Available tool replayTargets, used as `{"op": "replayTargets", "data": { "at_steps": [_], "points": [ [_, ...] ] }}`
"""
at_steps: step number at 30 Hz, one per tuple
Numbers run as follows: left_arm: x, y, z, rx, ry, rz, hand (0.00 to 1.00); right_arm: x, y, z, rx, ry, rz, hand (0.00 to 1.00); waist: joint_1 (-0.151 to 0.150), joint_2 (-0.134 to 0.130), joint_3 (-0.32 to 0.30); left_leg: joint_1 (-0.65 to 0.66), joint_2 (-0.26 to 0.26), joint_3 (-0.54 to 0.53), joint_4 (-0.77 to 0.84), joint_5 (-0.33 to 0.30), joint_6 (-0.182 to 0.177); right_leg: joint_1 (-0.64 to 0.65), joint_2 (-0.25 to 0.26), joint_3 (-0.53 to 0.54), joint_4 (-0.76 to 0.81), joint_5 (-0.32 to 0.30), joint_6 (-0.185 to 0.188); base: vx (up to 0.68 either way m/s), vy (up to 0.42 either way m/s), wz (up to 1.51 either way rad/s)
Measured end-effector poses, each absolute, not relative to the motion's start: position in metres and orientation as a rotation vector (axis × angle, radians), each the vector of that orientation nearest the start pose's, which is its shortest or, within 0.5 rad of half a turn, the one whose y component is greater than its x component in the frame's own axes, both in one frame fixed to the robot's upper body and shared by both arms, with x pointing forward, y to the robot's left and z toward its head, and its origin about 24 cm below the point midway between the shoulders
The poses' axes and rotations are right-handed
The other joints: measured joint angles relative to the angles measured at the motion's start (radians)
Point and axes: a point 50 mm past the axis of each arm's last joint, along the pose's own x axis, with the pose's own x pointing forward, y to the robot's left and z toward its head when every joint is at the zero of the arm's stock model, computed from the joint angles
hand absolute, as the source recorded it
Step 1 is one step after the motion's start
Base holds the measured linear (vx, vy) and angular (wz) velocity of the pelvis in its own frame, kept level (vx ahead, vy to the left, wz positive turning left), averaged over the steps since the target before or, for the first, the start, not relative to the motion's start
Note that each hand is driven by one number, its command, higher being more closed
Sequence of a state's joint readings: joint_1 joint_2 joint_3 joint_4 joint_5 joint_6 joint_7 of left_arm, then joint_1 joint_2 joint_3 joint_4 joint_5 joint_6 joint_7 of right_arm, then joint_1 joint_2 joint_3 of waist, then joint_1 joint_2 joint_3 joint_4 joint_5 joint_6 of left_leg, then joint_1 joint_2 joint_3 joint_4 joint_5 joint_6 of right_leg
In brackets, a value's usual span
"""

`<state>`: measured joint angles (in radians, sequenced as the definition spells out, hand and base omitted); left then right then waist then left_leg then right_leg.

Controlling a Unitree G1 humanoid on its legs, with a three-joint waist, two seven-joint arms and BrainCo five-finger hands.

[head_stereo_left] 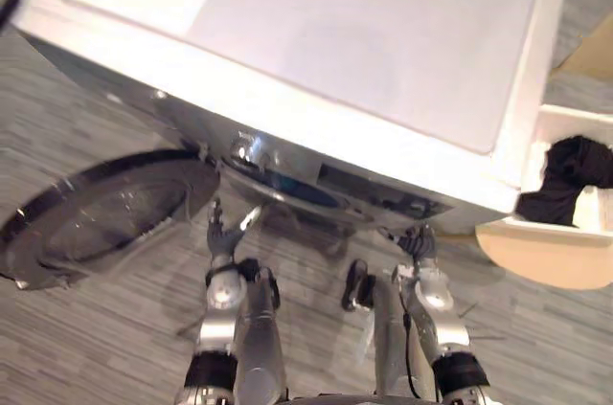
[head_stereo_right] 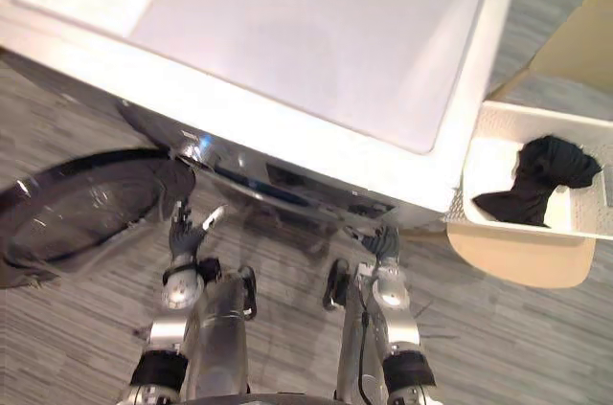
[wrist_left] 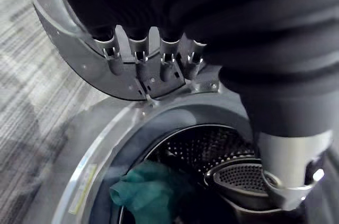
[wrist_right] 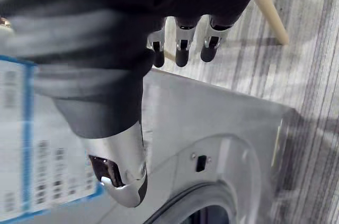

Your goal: Pick up the laundry basket with both hands and put the clothes into the washing machine.

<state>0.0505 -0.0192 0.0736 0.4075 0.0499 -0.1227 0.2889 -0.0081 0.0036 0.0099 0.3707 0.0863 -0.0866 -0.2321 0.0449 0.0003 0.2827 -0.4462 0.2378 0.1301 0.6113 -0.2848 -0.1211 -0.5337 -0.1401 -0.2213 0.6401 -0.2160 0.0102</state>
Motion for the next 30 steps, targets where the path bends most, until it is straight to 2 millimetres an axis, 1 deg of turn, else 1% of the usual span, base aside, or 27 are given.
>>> {"op": "replayTargets", "data": {
  "at_steps": [2, 3, 5, 6, 7, 8, 9, 10, 11, 12, 13, 14, 15, 16, 17, 18, 20, 21, 22, 23, 24, 25, 26, 27, 28, 29, 30],
  "points": [
    [0.193, 0.174, -0.081, 0.075, 0.49, 0.32, 0.0, 0.224, -0.157, -0.046, 0.035, 0.337, -0.22, 0.0, -0.002, 0.001, -0.061, 0.102, -0.004, 0.042, -0.108, 0.03, -0.002, 0.071, 0.01, 0.006, -0.078, 0.016, 0.008, 0.14, -0.006, -0.25],
    [0.188, 0.173, -0.088, 0.076, 0.524, 0.31, 0.0, 0.22, -0.157, -0.05, 0.032, 0.354, -0.217, 0.0, -0.002, 0.001, -0.073, 0.129, -0.005, 0.052, -0.138, 0.039, -0.004, 0.089, 0.016, 0.007, -0.1, 0.022, 0.009, 0.11, -0.013, -0.21],
    [0.168, 0.17, -0.114, 0.081, 0.674, 0.262, 0.0, 0.208, -0.158, -0.071, -0.004, 0.442, -0.18, 0.0, -0.015, 0.019, -0.125, 0.232, -0.01, 0.078, -0.275, 0.092, -0.013, 0.175, 0.043, 0.013, -0.224, 0.068, 0.009, 0.13, -0.005, -0.2],
    [0.164, 0.168, -0.118, 0.083, 0.699, 0.247, 0.0, 0.206, -0.158, -0.075, -0.012, 0.467, -0.171, 0.0, -0.02, 0.025, -0.13, 0.256, -0.01, 0.086, -0.305, 0.103, -0.015, 0.195, 0.051, 0.017, -0.252, 0.079, 0.009, 0.14, 0.016, -0.23],
    [0.159, 0.164, -0.123, 0.085, 0.732, 0.219, 0.0, 0.205, -0.159, -0.081, -0.024, 0.498, -0.159, 0.0, -0.029, 0.038, -0.138, 0.29, -0.01, 0.098, -0.345, 0.119, -0.017, 0.223, 0.065, 0.025, -0.299, 0.102, 0.01, 0.15, 0.04, -0.48],
    [0.157, 0.162, -0.127, 0.085, 0.758, 0.198, 0.0, 0.201, -0.161, -0.09, -0.037, 0.544, -0.157, 0.0, -0.029, 0.049, -0.142, 0.33, -0.008, 0.123, -0.377, 0.131, -0.021, 0.253, 0.087, 0.051, -0.35, 0.131, 0.009, 0.13, 0.041, -0.5],
    [0.156, 0.161, -0.128, 0.084, 0.763, 0.19, 0.0, 0.2, -0.162, -0.092, -0.041, 0.554, -0.158, 0.0, -0.029, 0.051, -0.144, 0.34, -0.008, 0.126, -0.383, 0.132, -0.022, 0.26, 0.091, 0.056, -0.361, 0.138, 0.009, 0.1, 0.032, -0.61],
    [0.154, 0.16, -0.131, 0.087, 0.779, 0.178, 0.0, 0.196, -0.165, -0.097, -0.051, 0.583, -0.156, 0.0, -0.029, 0.057, -0.147, 0.36, -0.008, 0.127, -0.395, 0.136, -0.024, 0.281, 0.105, 0.078, -0.395, 0.16, 0.011, 0.07, 0.019, -0.53],
    [0.157, 0.156, -0.132, 0.096, 0.787, 0.159, 0.0, 0.192, -0.167, -0.102, -0.059, 0.612, -0.148, 0.0, -0.03, 0.063, -0.152, 0.374, -0.015, 0.098, -0.395, 0.14, -0.018, 0.305, 0.113, 0.101, -0.44, 0.189, 0.015, 0.06, 0.022, -0.53],
    [0.159, 0.155, -0.132, 0.104, 0.787, 0.147, 0.0, 0.192, -0.169, -0.102, -0.063, 0.616, -0.148, 0.0, -0.03, 0.064, -0.152, 0.376, -0.023, 0.078, -0.395, 0.143, -0.013, 0.312, 0.114, 0.113, -0.457, 0.2, 0.018, 0.05, 0.014, -0.52],
    [0.163, 0.152, -0.131, 0.121, 0.779, 0.111, 0.0, 0.189, -0.174, -0.106, -0.075, 0.638, -0.155, 0.0, -0.031, 0.064, -0.152, 0.384, -0.042, 0.03, -0.402, 0.154, -0.005, 0.328, 0.118, 0.139, -0.5, 0.228, 0.026, 0.02, 0.004, -0.66],
    [0.165, 0.149, -0.131, 0.133, 0.779, 0.087, 0.0, 0.186, -0.184, -0.108, -0.095, 0.652, -0.171, 0.0, -0.031, 0.066, -0.154, 0.404, -0.055, 0.003, -0.417, 0.155, -0.004, 0.346, 0.121, 0.178, -0.559, 0.269, 0.031, 0.0, 0.042, -0.74],
    [0.165, 0.149, -0.131, 0.136, 0.78, 0.085, 0.0, 0.186, -0.186, -0.107, -0.098, 0.651, -0.172, 0.0, -0.033, 0.066, -0.154, 0.413, -0.06, 0.006, -0.427, 0.155, -0.004, 0.35, 0.121, 0.198, -0.58, 0.285, 0.035, -0.02, 0.069, -0.88],
    [0.166, 0.15, -0.131, 0.144, 0.782, 0.082, 0.0, 0.187, -0.19, -0.106, -0.104, 0.646, -0.175, 0.0, -0.04, 0.066, -0.154, 0.429, -0.068, 0.022, -0.442, 0.155, -0.004, 0.355, 0.123, 0.236, -0.618, 0.315, 0.041, -0.06, 0.11, -0.9],
    [0.167, 0.153, -0.131, 0.16, 0.782, 0.077, 0.0, 0.186, -0.195, -0.105, -0.057, 0.642, -0.178, 0.0, -0.049, 0.06, -0.152, 0.44, -0.08, 0.048, -0.452, 0.153, -0.004, 0.353, 0.121, 0.282, -0.651, 0.345, 0.047, -0.09, 0.1, -1.1],
    [0.166, 0.156, -0.132, 0.171, 0.787, 0.071, 0.0, 0.185, -0.2, -0.105, -0.033, 0.64, -0.18, 0.0, -0.056, 0.059, -0.152, 0.449, -0.088, 0.074, -0.459, 0.147, 0.0, 0.348, 0.12, 0.32, -0.671, 0.366, 0.055, -0.12, 0.109, -1.33],
    [0.163, 0.16, -0.134, 0.205, 0.806, 0.042, 0.0, 0.186, -0.209, -0.103, 0.001, 0.609, -0.198, 0.0, -0.058, 0.057, -0.151, 0.462, -0.097, 0.115, -0.456, 0.092, 0.017, 0.316, 0.14, 0.426, -0.699, 0.395, 0.078, -0.14, 0.073, -1.78],
    [0.161, 0.163, -0.136, 0.222, 0.822, 0.015, 0.0, 0.188, -0.209, -0.106, 0.028, 0.62, -0.215, 0.0, -0.059, 0.041, -0.14, 0.473, -0.106, 0.169, -0.442, 0.04, 0.026, 0.289, 0.159, 0.502, -0.723, 0.404, 0.077, -0.14, 0.049, -2.01],
    [0.162, 0.165, -0.136, 0.227, 0.829, 0.009, 0.0, 0.186, -0.209, -0.108, 0.038, 0.629, -0.234, 0.0, -0.065, 0.033, -0.133, 0.469, -0.105, 0.219, -0.433, 0.029, 0.033, 0.284, 0.157, 0.48, -0.738, 0.386, 0.058, -0.16, 0.042, -1.9],
    [0.162, 0.166, -0.136, 0.231, 0.83, 0.009, 0.0, 0.185, -0.209, -0.109, 0.037, 0.637, -0.252, 0.0, -0.066, 0.033, -0.129, 0.474, -0.094, 0.266, -0.432, 0.021, 0.041, 0.273, 0.155, 0.421, -0.736, 0.364, 0.028, -0.15, -0.007, -1.51],
    [0.162, 0.166, -0.136, 0.231, 0.833, 0.005, 0.0, 0.182, -0.21, -0.112, 0.024, 0.666, -0.274, 0.0, -0.066, 0.052, -0.121, 0.48, -0.06, 0.343, -0.423, 0.021, 0.038, 0.229, 0.142, 0.245, -0.674, 0.35, -0.005, -0.1, -0.036, -1.67],
    [0.162, 0.169, -0.136, 0.237, 0.838, 0.004, 0.0, 0.179, -0.208, -0.114, 0.023, 0.683, -0.281, 0.0, -0.078, 0.05, -0.121, 0.493, -0.044, 0.4, -0.423, 0.021, 0.033, 0.196, 0.121, 0.056, -0.556, 0.317, -0.057, 0.01, -0.051, -1.96],
    [0.161, 0.17, -0.137, 0.242, 0.845, 0.003, 0.0, 0.176, -0.207, -0.116, 0.022, 0.694, -0.287, 0.0, -0.087, 0.047, -0.121, 0.526, -0.044, 0.461, -0.426, 0.024, 0.026, 0.192, 0.084, -0.155, -0.444, 0.244, -0.118, 0.12, -0.031, -1.88],
    [0.162, 0.169, -0.137, 0.245, 0.844, -0.003, 0.0, 0.176, -0.207, -0.116, 0.021, 0.694, -0.292, 0.0, -0.085, 0.045, -0.123, 0.542, -0.043, 0.515, -0.422, 0.023, 0.023, 0.2, 0.052, -0.288, -0.412, 0.215, -0.132, 0.14, -0.032, -2.03],
    [0.164, 0.168, -0.136, 0.246, 0.841, -0.008, 0.0, 0.179, -0.206, -0.115, 0.021, 0.687, -0.289, 0.0, -0.083, 0.044, -0.124, 0.557, -0.045, 0.57, -0.417, 0.023, 0.022, 0.204, 0.02, -0.425, -0.379, 0.173, -0.194, 0.12, -0.056, -2.19],
    [0.164, 0.168, -0.137, 0.245, 0.842, -0.009, 0.0, 0.182, -0.205, -0.114, 0.021, 0.679, -0.283, 0.0, -0.084, 0.052, -0.121, 0.575, -0.034, 0.618, -0.42, 0.025, 0.02, 0.218, -0.008, -0.542, -0.345, 0.137, -0.191, 0.12, -0.097, -2.03],
    [0.164, 0.168, -0.137, 0.245, 0.843, -0.008, 0.0, 0.183, -0.204, -0.113, 0.02, 0.677, -0.279, 0.0, -0.081, 0.052, -0.121, 0.587, -0.036, 0.641, -0.419, 0.023, 0.016, 0.218, -0.021, -0.579, -0.324, 0.126, -0.172, 0.18, -0.187, -2.36]
  ]
}}
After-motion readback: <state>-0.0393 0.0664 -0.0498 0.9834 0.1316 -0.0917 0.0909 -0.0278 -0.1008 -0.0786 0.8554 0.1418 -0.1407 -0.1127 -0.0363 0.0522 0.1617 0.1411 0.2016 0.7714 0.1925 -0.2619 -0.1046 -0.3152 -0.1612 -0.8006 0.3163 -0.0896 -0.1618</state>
